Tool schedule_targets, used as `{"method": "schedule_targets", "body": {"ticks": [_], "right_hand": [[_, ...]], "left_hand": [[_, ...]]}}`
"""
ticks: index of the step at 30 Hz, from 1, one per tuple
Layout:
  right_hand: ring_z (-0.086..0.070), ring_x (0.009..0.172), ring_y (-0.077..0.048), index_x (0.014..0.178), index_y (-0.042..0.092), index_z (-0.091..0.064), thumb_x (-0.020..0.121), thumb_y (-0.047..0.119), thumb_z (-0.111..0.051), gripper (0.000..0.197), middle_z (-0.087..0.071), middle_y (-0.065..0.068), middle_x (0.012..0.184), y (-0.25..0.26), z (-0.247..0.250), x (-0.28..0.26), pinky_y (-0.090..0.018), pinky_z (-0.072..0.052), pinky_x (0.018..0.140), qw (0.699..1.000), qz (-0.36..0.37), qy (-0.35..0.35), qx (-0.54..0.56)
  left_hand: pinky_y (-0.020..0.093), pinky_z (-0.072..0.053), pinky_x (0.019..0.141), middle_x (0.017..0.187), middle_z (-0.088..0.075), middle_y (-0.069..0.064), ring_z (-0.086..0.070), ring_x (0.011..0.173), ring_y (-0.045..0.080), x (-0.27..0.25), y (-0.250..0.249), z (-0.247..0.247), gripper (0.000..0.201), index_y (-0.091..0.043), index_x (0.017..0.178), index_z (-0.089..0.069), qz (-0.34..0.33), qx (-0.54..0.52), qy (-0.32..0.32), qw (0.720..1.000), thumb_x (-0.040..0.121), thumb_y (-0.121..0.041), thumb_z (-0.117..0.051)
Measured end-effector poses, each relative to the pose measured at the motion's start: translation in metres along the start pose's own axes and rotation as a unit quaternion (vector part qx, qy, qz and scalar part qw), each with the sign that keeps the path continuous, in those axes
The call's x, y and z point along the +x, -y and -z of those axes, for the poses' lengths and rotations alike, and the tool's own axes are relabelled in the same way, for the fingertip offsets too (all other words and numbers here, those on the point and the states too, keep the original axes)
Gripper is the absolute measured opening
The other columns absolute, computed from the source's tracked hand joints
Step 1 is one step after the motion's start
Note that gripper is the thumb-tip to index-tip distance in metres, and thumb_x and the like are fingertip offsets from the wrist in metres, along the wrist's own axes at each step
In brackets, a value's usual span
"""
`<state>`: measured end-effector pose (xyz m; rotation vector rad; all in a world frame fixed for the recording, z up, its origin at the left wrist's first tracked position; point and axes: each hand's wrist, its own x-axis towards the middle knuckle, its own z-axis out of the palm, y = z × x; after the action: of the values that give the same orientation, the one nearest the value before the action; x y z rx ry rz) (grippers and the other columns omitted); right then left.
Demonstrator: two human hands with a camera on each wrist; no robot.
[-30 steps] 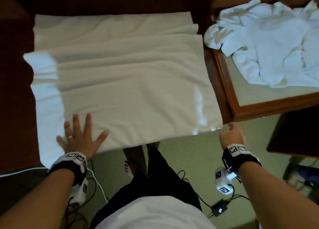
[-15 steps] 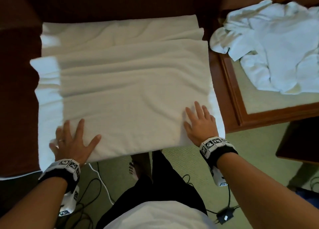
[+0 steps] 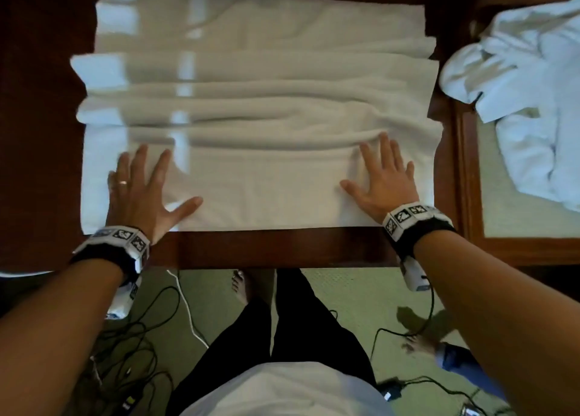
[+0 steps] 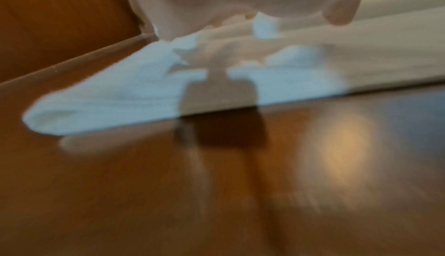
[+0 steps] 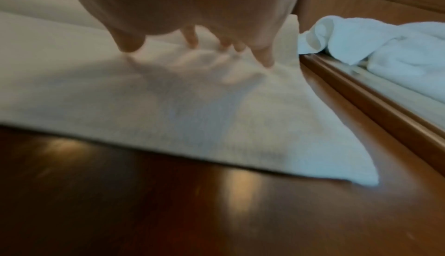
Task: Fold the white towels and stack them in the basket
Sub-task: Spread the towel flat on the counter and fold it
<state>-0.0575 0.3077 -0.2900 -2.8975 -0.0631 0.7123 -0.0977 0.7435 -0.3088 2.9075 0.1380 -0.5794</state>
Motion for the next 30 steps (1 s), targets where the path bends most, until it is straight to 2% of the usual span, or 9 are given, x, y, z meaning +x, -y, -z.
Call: {"method": "schedule_targets", "body": {"ticks": [5, 8, 11, 14, 17, 21, 25, 28, 30], "right_hand": [[0.031, 0.144, -0.04, 0.152, 0.035, 0.025, 0.067, 0.099, -0.025, 0.117, 0.04, -0.008, 0.155, 0.006, -0.045, -0.065, -0.072, -0.001, 0.113, 0.98, 0.124, 0.091, -0.129], [0.026, 0.144, -0.048, 0.153, 0.028, 0.023, 0.071, 0.082, -0.058, 0.128, 0.035, -0.017, 0.156, 0.003, -0.068, -0.086, -0.074, -0.008, 0.111, 0.974, 0.12, 0.072, -0.177], [0.004, 0.147, -0.053, 0.159, 0.025, 0.001, 0.08, 0.039, -0.075, 0.11, 0.011, -0.023, 0.163, 0.004, -0.089, -0.107, -0.072, -0.023, 0.108, 0.978, 0.124, 0.01, -0.167], [-0.031, 0.14, -0.053, 0.151, 0.022, -0.031, 0.068, -0.007, -0.059, 0.092, -0.028, -0.022, 0.158, -0.001, -0.091, -0.128, -0.066, -0.041, 0.098, 0.976, 0.152, -0.043, -0.148], [-0.055, 0.121, -0.049, 0.127, 0.01, -0.056, 0.068, 0.0, -0.046, 0.061, -0.055, -0.022, 0.139, -0.004, -0.074, -0.13, -0.059, -0.05, 0.09, 0.975, 0.166, -0.096, -0.115], [-0.061, 0.1, -0.045, 0.097, 0.001, -0.066, 0.065, -0.004, -0.064, 0.032, -0.065, -0.022, 0.107, 0.013, -0.021, -0.102, -0.049, -0.049, 0.083, 0.989, 0.02, -0.118, -0.085], [-0.063, 0.096, -0.035, 0.1, 0.017, -0.065, 0.085, 0.01, -0.056, 0.018, -0.065, -0.011, 0.103, 0.025, 0.013, -0.09, -0.039, -0.049, 0.077, 0.991, -0.056, 0.02, -0.119], [-0.065, 0.105, -0.029, 0.099, 0.023, -0.069, 0.089, 0.015, -0.057, 0.018, -0.068, -0.008, 0.113, 0.023, 0.011, -0.095, -0.03, -0.047, 0.081, 0.979, -0.054, 0.165, -0.108], [-0.065, 0.107, -0.029, 0.091, 0.015, -0.07, 0.092, 0.014, -0.053, 0.017, -0.07, -0.01, 0.114, 0.021, 0.006, -0.104, -0.028, -0.046, 0.082, 0.969, -0.064, 0.218, -0.1]], "left_hand": [[0.063, -0.004, 0.119, 0.164, 0.028, 0.003, 0.015, 0.152, 0.038, -0.067, 0.015, -0.04, 0.134, -0.039, 0.156, 0.019, -0.092, 0.089, 0.082, 0.988, 0.05, -0.109, -0.024], [0.068, -0.018, 0.115, 0.167, 0.016, 0.009, 0.001, 0.152, 0.043, -0.085, 0.023, -0.051, 0.131, -0.036, 0.159, 0.007, -0.117, 0.116, 0.053, 0.985, 0.061, -0.089, -0.062], [0.066, -0.032, 0.107, 0.165, -0.019, 0.012, -0.028, 0.145, 0.046, -0.097, 0.025, -0.054, 0.11, -0.031, 0.158, -0.024, -0.128, 0.12, 0.007, 0.984, 0.069, -0.043, -0.087], [0.064, -0.043, 0.097, 0.148, -0.049, 0.02, -0.051, 0.127, 0.05, -0.113, 0.027, -0.05, 0.091, -0.02, 0.146, -0.05, -0.168, 0.125, -0.012, 0.978, 0.064, -0.015, -0.09], [0.062, -0.05, 0.088, 0.125, -0.065, 0.023, -0.063, 0.108, 0.047, -0.116, 0.036, -0.034, 0.057, -0.014, 0.127, -0.061, -0.202, 0.098, -0.045, 0.973, 0.071, -0.01, -0.07], [0.048, -0.05, 0.064, 0.089, -0.065, 0.021, -0.063, 0.075, 0.042, -0.097, 0.044, 0.005, 0.04, -0.005, 0.097, -0.067, -0.125, 0.12, -0.034, 0.984, 0.059, 0.005, -0.077], [0.038, -0.048, 0.06, 0.085, -0.068, 0.016, -0.062, 0.074, 0.036, -0.082, 0.043, 0.045, 0.017, -0.017, 0.086, -0.063, -0.015, 0.056, -0.02, 0.998, 0.089, -0.002, -0.055], [0.033, -0.053, 0.076, 0.099, -0.071, 0.009, -0.065, 0.09, 0.032, -0.079, 0.048, 0.054, 0.028, -0.025, 0.086, -0.068, 0.011, 0.044, 0.14, 0.989, 0.091, -0.002, -0.052], [0.025, -0.046, 0.067, 0.085, -0.067, 0.005, -0.062, 0.08, 0.023, -0.083, 0.048, 0.057, 0.031, -0.019, 0.077, -0.066, 0.016, 0.041, 0.242, 0.969, 0.091, 0.0, -0.047]]}}
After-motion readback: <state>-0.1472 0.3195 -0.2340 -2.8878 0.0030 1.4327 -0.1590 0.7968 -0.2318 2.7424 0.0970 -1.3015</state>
